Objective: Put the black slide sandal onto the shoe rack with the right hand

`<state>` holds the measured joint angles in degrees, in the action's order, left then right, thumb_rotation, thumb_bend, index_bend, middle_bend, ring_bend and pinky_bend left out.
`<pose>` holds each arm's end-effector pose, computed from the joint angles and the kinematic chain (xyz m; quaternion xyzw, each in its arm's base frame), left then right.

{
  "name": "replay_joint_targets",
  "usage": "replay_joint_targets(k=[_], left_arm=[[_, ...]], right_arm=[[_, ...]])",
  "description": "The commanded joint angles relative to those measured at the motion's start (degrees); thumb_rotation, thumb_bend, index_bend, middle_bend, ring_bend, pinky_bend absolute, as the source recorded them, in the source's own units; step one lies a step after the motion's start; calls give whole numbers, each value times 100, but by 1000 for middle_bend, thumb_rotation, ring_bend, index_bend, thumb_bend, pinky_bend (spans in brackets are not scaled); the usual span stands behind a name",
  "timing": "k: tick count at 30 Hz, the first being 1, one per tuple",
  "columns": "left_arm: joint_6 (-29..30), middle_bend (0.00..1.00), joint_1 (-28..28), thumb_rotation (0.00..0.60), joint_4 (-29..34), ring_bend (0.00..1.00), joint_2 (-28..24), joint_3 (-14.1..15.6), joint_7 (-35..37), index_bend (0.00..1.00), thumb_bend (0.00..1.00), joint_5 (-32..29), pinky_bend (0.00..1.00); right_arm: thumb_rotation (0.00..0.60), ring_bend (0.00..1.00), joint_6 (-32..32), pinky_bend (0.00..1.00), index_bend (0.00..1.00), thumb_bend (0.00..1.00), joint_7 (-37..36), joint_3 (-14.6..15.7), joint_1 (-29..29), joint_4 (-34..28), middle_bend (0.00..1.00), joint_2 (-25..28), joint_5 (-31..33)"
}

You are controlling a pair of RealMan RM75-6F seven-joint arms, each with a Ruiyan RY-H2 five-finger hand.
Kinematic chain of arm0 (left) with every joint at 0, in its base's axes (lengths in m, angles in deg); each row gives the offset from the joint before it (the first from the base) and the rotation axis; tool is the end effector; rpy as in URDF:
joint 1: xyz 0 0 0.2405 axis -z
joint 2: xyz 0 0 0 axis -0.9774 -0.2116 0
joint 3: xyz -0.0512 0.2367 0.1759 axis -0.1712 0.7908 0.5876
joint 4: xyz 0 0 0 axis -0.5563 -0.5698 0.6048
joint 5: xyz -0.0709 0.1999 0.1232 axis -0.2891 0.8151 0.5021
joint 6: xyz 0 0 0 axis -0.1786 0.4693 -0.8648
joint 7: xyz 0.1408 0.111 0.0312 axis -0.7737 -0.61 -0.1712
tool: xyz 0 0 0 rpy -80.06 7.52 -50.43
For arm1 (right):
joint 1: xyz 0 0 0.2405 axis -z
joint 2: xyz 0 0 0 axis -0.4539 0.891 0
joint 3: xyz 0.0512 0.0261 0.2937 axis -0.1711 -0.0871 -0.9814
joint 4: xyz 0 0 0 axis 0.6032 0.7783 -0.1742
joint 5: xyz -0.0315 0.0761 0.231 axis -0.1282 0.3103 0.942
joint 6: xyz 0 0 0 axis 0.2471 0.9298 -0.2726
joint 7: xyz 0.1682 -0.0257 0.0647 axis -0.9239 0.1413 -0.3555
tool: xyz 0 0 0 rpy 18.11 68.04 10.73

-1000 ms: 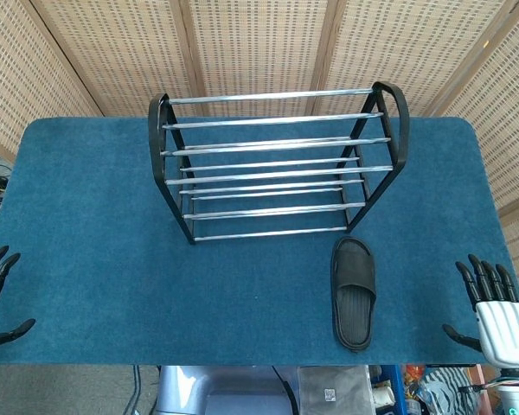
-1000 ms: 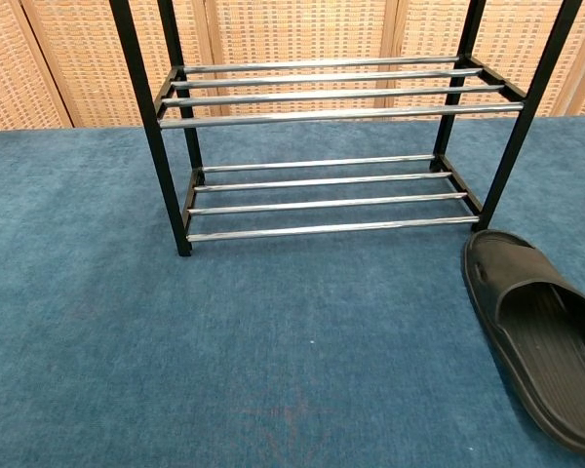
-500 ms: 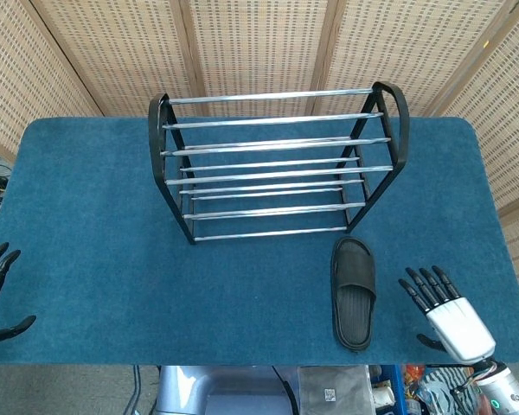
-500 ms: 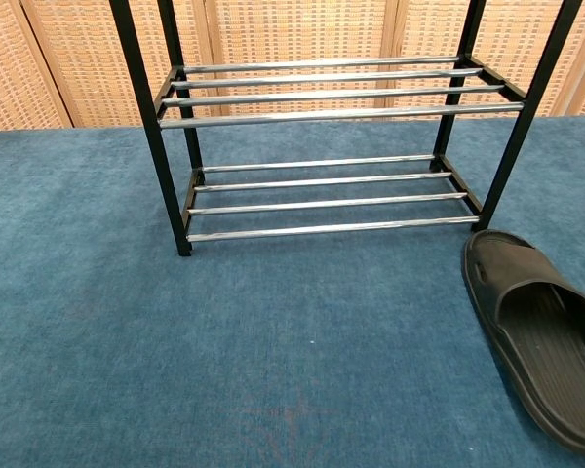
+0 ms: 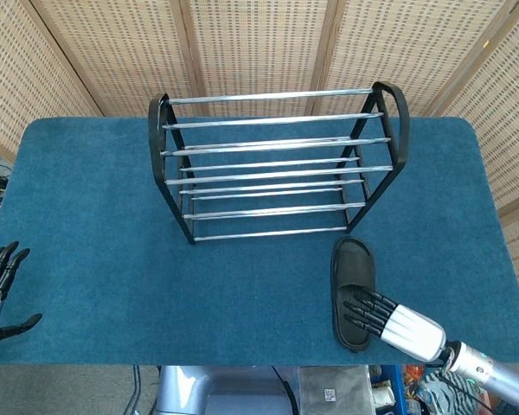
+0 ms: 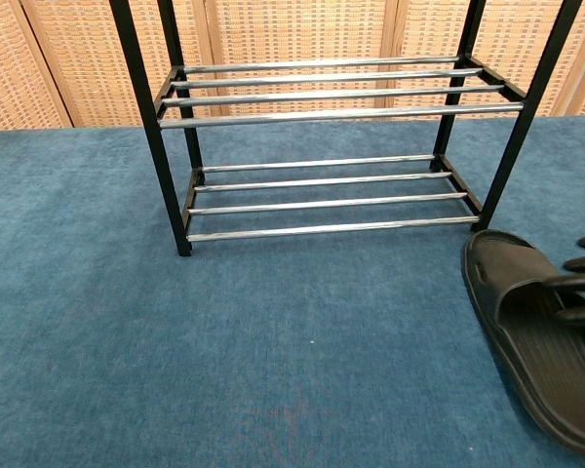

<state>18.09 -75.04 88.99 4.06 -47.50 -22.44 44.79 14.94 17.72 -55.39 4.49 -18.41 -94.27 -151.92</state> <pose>-0.3490 0.1948 0.1632 -0.6263 -0.3765 -0.3721 0.5723 -0.3583 -0.2558 0.0345 0.8943 -0.0133 0.3592 0.2664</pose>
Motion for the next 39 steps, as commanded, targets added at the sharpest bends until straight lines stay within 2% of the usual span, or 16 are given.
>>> replay_joint_targets(k=[1,12,25,27,30,32,35,38,39], left_arm=[[-21,0,8,600,14,0,6,-16,-29,0,51,-44,0],[-168,0,65,600,19,0,25,-50,-98,0,52,-186,0],[-273,0,114,600,37,0,41,-72,-171,0,52,-277,0],[-270,0,112,600,40,0,41,-71,-171,0,52,-280,0],[-274,0,114,600,38,0,42,-74,-170,0,51,-292,0],[-291,0,122,600,40,0,40,-73,-169,0,51,-298,0],[-313,0,132,600,40,0,39,-68,-169,0,52,-299,0],[-321,0,135,600,46,0,37,-67,-171,0,52,-307,0],[-322,0,135,600,49,0,34,-63,-165,0,52,-304,0]], right_arm=[[600,0,-106,0,0,0,-181,196,-431,401,0,-308,-209],[600,0,-882,0,0,0,24,540,-1081,205,0,-324,-204],[600,0,-1474,0,3,0,299,750,-1445,-188,0,-235,-64],[600,0,-1513,0,33,0,321,783,-1496,-243,16,-258,-57],[600,11,-1561,16,160,10,368,865,-1570,-265,102,-296,-80],[600,57,-1569,75,247,81,404,919,-1607,-272,175,-324,-97],[600,200,-1557,247,389,343,367,994,-1622,-281,311,-363,-83],[600,324,-1438,335,503,555,406,1046,-1607,-263,438,-408,-100],[600,348,-1374,349,523,590,407,1068,-1596,-252,464,-425,-104]])
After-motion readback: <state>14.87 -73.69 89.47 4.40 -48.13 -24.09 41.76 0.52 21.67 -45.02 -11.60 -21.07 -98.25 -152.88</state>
